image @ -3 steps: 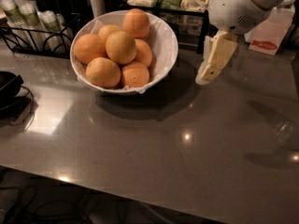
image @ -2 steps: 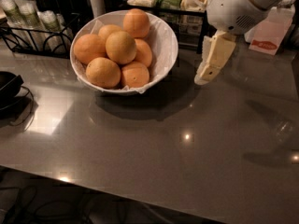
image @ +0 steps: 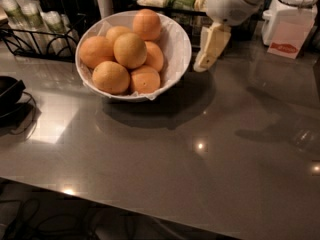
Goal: Pick orange from white bowl
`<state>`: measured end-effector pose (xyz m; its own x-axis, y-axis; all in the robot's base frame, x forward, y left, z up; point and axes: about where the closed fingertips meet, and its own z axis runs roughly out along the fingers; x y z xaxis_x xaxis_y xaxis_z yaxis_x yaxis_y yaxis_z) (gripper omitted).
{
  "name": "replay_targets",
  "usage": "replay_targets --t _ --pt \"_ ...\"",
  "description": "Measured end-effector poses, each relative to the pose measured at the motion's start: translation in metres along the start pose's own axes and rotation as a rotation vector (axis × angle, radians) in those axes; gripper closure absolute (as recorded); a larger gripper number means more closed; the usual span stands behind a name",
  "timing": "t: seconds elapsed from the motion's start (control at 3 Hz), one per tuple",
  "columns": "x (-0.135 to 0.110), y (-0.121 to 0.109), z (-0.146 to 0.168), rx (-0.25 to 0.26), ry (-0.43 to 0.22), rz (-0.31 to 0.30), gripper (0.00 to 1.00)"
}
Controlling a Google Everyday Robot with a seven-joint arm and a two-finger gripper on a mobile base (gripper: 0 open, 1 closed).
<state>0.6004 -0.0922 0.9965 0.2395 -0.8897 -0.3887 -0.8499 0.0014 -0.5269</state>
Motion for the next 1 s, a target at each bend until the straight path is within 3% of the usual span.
replay_targets --t 0.33,1.0 --pt "0.004 -0.029 0.028 0.003 -0.018 -0.013 0.00" --pt "0.015 -0.066 0.062 0.002 -0.036 -0.022 0.00"
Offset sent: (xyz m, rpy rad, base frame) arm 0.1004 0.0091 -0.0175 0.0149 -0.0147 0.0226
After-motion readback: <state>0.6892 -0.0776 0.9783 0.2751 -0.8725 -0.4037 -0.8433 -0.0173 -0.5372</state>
